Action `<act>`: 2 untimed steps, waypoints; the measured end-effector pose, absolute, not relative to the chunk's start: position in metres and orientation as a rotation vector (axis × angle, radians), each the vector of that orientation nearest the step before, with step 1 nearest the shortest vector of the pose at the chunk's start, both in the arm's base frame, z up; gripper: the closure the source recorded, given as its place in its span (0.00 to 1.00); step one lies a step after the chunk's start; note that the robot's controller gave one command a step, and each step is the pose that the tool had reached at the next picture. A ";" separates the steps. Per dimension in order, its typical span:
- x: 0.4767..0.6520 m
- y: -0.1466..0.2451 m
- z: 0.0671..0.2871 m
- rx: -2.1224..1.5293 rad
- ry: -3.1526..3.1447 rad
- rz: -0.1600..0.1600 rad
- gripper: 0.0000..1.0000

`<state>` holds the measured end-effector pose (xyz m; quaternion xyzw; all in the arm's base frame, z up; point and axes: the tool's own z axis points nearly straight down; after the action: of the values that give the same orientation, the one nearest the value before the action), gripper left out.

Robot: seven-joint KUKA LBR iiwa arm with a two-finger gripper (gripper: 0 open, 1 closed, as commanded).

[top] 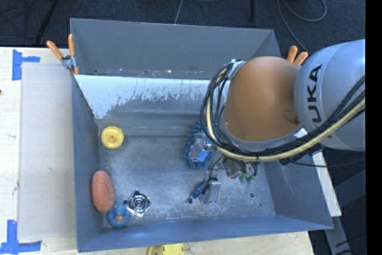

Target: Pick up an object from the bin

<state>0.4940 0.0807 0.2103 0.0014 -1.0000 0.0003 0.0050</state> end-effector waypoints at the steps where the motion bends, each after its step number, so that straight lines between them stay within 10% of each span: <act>1: 0.496 0.080 0.214 0.000 -3.140 0.000 0.00; 2: 0.505 0.056 0.180 -0.044 -3.143 -0.002 0.00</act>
Offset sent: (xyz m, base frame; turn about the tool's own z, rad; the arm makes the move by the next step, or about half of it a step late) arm 0.0143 -0.0374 -0.0465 0.0452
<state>0.5054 0.0557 0.1797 -0.0141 -0.9999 -0.0006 -0.0009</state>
